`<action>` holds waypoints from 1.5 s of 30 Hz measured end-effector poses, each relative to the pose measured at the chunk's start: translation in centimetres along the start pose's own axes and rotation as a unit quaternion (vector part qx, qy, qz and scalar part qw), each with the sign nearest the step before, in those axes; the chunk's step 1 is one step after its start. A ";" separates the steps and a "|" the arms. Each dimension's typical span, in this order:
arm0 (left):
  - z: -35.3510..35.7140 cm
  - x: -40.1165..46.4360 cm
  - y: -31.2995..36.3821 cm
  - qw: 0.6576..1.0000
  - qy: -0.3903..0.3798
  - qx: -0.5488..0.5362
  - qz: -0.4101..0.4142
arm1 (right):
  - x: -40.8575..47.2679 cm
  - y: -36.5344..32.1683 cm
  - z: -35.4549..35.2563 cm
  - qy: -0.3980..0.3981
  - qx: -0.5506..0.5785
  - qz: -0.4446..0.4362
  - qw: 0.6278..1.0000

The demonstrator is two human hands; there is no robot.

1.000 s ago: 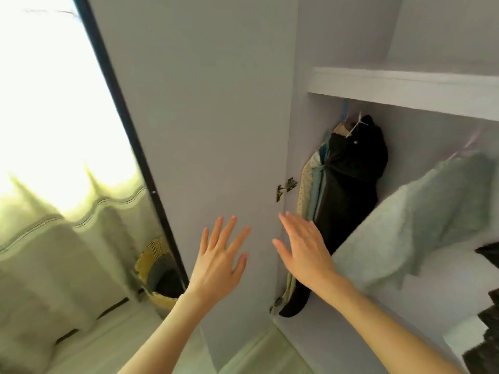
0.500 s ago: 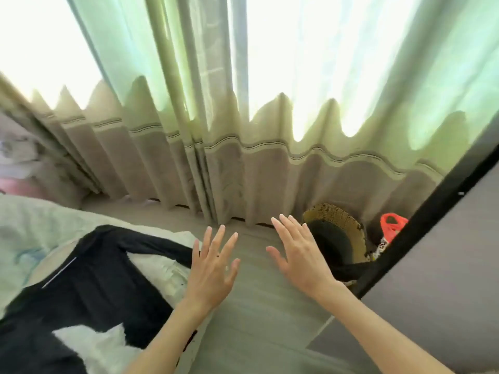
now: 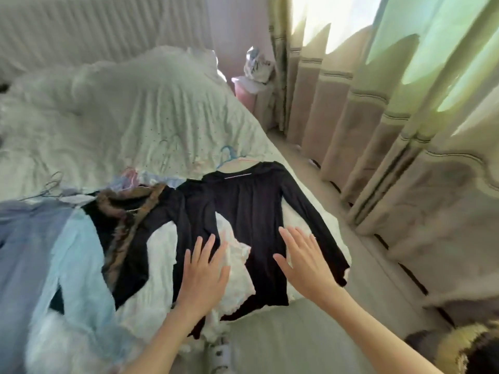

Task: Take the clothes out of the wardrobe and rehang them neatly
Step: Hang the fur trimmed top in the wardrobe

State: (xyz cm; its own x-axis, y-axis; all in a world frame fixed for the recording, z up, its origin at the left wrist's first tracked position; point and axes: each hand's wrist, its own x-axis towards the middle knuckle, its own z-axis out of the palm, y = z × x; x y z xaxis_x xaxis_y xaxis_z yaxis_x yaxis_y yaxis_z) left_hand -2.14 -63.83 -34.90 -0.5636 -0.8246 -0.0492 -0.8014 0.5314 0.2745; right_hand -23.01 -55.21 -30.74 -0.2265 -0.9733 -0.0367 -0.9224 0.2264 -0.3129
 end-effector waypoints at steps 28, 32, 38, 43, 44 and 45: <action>13.9 21.9 -39.8 0.960 -0.194 0.038 -0.196 | 46.8 -20.5 29.2 -0.236 0.038 -0.055 0.970; 16.3 22.0 -40.3 0.968 -0.164 0.037 -0.186 | 49.4 -22.0 32.8 -0.248 0.017 -0.049 0.967; 17.0 21.9 -41.0 0.965 -0.178 0.018 -0.190 | 51.6 -23.5 34.9 -0.286 0.055 0.019 0.956; 16.3 21.9 -41.0 0.961 -0.210 0.011 -0.179 | 51.4 -23.8 33.9 -0.273 0.125 0.066 0.952; 15.9 21.8 -41.0 0.962 -0.211 0.010 -0.173 | 51.1 -23.7 33.5 -0.266 0.133 0.074 0.952; 15.3 21.8 -40.9 0.962 -0.212 -0.001 -0.170 | 50.7 -23.7 33.0 -0.257 0.143 0.079 0.953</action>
State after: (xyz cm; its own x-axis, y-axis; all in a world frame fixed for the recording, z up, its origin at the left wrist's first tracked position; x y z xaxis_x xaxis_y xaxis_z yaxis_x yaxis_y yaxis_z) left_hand 15.32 -100.55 -61.91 -0.3011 -0.7968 -0.5238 -0.9535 0.2448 0.1757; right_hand -2.31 -111.13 -56.47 -0.1045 -0.8345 -0.5410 -0.7496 0.4236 -0.5086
